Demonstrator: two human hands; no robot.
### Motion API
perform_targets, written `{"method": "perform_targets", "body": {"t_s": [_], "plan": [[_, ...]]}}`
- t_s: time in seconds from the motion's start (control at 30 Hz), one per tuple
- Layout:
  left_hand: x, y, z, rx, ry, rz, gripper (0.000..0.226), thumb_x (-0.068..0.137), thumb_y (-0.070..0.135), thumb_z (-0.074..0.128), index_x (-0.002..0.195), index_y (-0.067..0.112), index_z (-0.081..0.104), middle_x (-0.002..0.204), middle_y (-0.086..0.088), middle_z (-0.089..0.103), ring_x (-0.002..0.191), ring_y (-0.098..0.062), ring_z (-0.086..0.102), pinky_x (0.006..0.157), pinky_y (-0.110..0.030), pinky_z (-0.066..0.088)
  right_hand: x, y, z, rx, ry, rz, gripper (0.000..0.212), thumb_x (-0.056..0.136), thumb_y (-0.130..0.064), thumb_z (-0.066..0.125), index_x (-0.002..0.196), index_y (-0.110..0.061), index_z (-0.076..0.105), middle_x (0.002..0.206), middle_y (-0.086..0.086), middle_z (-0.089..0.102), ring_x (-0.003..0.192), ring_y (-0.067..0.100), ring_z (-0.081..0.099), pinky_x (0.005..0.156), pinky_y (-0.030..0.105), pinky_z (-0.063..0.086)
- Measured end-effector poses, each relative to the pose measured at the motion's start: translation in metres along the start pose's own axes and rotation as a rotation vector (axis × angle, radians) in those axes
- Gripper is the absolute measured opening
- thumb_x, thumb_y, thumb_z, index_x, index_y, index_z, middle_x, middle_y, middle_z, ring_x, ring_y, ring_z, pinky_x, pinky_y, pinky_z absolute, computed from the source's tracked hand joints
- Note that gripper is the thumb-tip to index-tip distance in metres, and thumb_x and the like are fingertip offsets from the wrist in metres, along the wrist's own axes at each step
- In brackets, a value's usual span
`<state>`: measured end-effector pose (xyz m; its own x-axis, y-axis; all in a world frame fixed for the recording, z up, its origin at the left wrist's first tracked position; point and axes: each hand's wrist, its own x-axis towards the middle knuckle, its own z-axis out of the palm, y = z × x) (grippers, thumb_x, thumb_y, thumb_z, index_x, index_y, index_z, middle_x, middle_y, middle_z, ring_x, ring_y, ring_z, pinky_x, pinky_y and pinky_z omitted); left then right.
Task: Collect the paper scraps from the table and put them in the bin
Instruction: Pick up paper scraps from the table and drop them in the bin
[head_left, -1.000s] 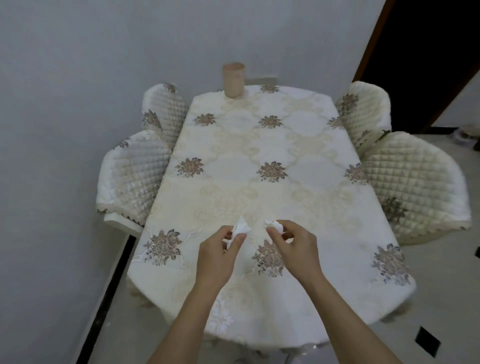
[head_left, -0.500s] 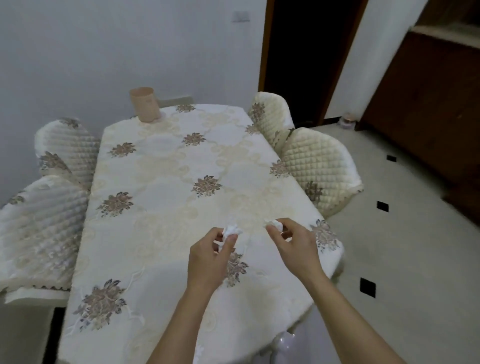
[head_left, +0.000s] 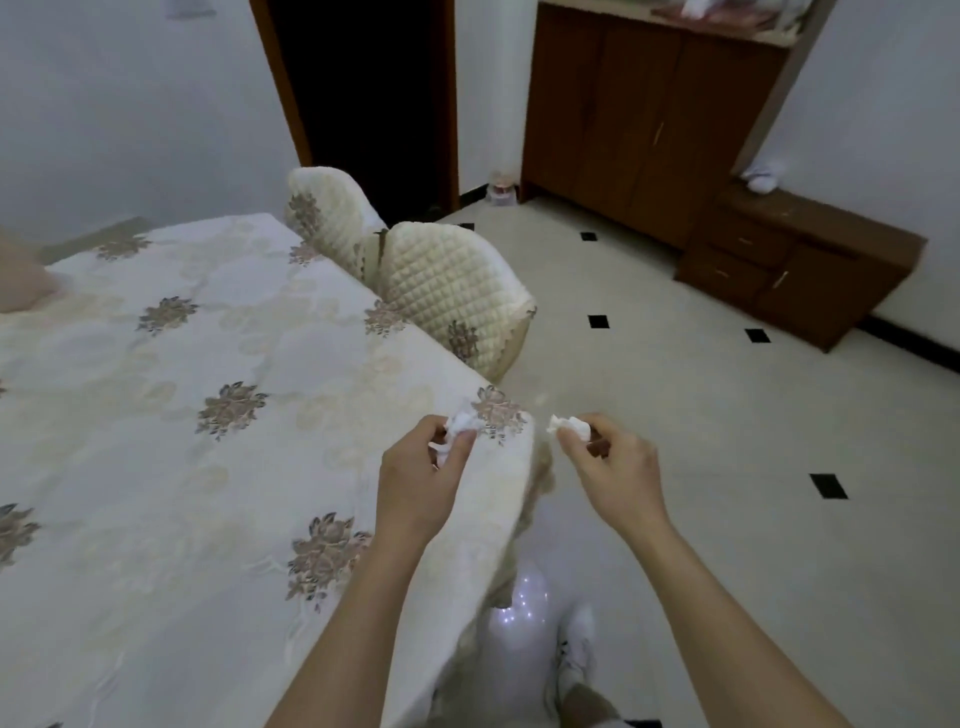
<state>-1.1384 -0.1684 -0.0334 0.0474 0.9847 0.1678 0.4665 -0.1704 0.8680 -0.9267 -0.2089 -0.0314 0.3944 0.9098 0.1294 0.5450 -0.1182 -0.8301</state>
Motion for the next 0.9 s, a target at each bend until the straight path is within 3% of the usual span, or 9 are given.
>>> {"method": "perform_targets", "body": {"t_s": [0.13, 0.3, 0.43, 0.63, 0.8, 0.9], "plan": [[0.022, 0.018, 0.042, 0.003, -0.081, 0.024, 0.019, 0.091, 0.041, 0.065, 0.086, 0.022, 0.064, 0.074, 0.007, 0.063, 0.066, -0.01, 0.054, 0.059, -0.023, 0.041, 0.022, 0.023, -0.026, 0.011, 0.063, 0.04, 0.018, 0.088, -0.035, 0.069, 0.072, -0.034, 0.062, 0.054, -0.014, 0.056, 0.058, 0.002, 0.055, 0.055, 0.013, 0.038], [0.064, 0.038, 0.101, 0.042, -0.14, 0.047, 0.021, 0.091, 0.044, 0.064, 0.085, 0.025, 0.064, 0.071, 0.005, 0.065, 0.065, -0.012, 0.058, 0.06, -0.027, 0.046, 0.077, 0.057, -0.049, 0.042, 0.108, 0.077, 0.014, 0.088, -0.036, 0.068, 0.077, -0.028, 0.067, 0.066, -0.005, 0.064, 0.065, 0.008, 0.058, 0.061, 0.021, 0.044], [0.115, 0.057, 0.155, 0.086, -0.132, 0.064, 0.022, 0.092, 0.045, 0.062, 0.084, 0.024, 0.064, 0.068, 0.007, 0.064, 0.062, -0.01, 0.057, 0.059, -0.033, 0.048, 0.147, 0.087, -0.07, 0.076, 0.103, 0.089, 0.015, 0.088, -0.037, 0.067, 0.079, -0.026, 0.068, 0.06, -0.001, 0.06, 0.056, 0.013, 0.055, 0.06, 0.03, 0.046], [0.195, 0.102, 0.239, 0.115, -0.086, 0.053, 0.025, 0.093, 0.042, 0.062, 0.081, 0.019, 0.062, 0.066, 0.006, 0.06, 0.062, -0.011, 0.053, 0.061, -0.035, 0.046, 0.258, 0.117, -0.115, 0.049, 0.027, 0.043, 0.024, 0.089, -0.042, 0.065, 0.08, -0.02, 0.068, 0.064, 0.002, 0.061, 0.059, 0.013, 0.052, 0.062, 0.03, 0.045], [0.244, 0.12, 0.291, 0.114, -0.073, -0.011, 0.023, 0.093, 0.042, 0.062, 0.078, 0.024, 0.06, 0.067, 0.0, 0.063, 0.064, -0.014, 0.055, 0.064, -0.033, 0.047, 0.337, 0.138, -0.138, 0.08, 0.004, 0.035, 0.018, 0.09, -0.036, 0.065, 0.073, -0.028, 0.065, 0.056, -0.017, 0.054, 0.054, 0.005, 0.048, 0.053, 0.015, 0.036], [0.266, 0.124, 0.306, 0.114, -0.072, -0.041, 0.021, 0.093, 0.045, 0.061, 0.083, 0.026, 0.063, 0.07, -0.001, 0.064, 0.068, -0.014, 0.056, 0.064, -0.03, 0.046, 0.371, 0.149, -0.138, 0.081, -0.013, 0.032, 0.02, 0.089, -0.037, 0.065, 0.074, -0.025, 0.067, 0.057, -0.019, 0.053, 0.055, 0.006, 0.047, 0.054, 0.016, 0.036]]}}
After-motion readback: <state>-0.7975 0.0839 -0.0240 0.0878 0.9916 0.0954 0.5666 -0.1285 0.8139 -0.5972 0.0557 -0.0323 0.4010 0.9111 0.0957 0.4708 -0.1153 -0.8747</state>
